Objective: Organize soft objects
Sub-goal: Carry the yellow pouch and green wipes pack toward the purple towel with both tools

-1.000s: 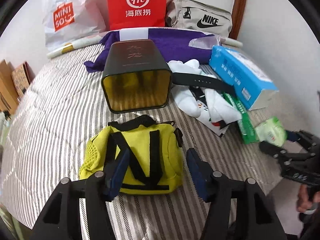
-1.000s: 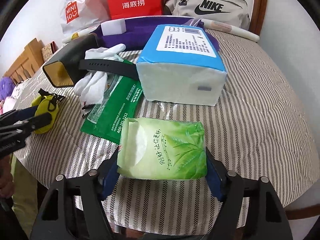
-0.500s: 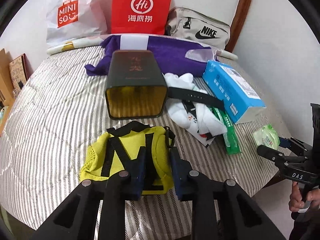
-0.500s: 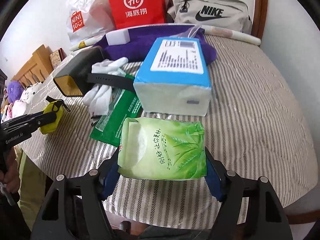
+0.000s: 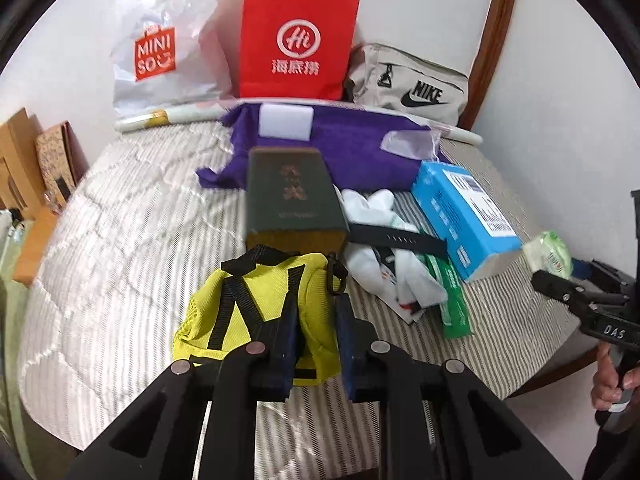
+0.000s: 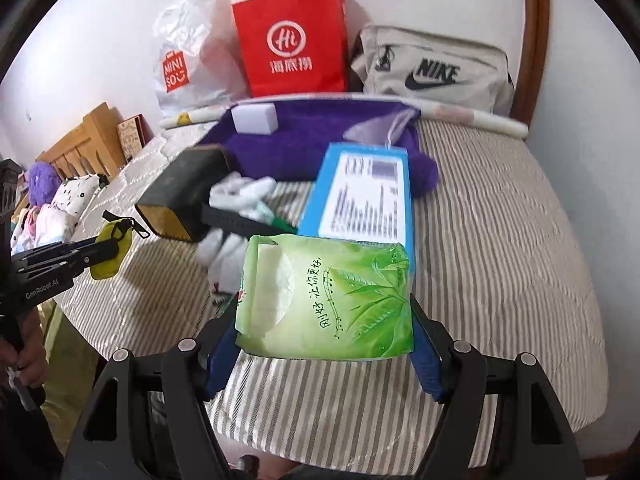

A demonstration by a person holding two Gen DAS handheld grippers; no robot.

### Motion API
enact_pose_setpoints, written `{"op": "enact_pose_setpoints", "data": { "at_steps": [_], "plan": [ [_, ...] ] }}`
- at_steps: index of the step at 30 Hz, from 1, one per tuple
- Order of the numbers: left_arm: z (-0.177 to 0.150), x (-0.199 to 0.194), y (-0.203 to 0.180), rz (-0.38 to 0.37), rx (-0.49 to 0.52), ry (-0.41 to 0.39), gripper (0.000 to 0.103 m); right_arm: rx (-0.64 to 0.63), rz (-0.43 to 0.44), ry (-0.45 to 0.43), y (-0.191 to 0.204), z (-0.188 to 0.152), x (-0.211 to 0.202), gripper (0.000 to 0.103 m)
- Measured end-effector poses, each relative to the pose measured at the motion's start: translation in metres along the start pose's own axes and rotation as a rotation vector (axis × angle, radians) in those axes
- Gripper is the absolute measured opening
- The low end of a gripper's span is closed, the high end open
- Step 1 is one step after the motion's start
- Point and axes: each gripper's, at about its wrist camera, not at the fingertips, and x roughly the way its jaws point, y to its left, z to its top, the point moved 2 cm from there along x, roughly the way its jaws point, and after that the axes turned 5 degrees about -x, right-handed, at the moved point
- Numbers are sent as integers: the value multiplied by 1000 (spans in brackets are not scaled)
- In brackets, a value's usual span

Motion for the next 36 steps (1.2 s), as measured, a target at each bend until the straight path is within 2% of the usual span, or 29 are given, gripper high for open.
{"op": "enact_pose_setpoints", "data": {
  "at_steps": [7,17,22,25,36],
  "plan": [
    [29,-14,9,70,-5,-36,17,-32,29,-43,0,33,-7,73],
    [77,-17,8,65,4,-89,17,-30,43,-82,-13,82,1,73],
    [101,-6,2,72,21,-96,17,-18,35,-89,-24,106,13,73],
    [115,3,1,68,27,-95,17,-1,60,-95,-31,116,19,73],
    [154,44,9,30,-14,-52,17,20,57,-57,-52,159,64,73]
  ]
}}
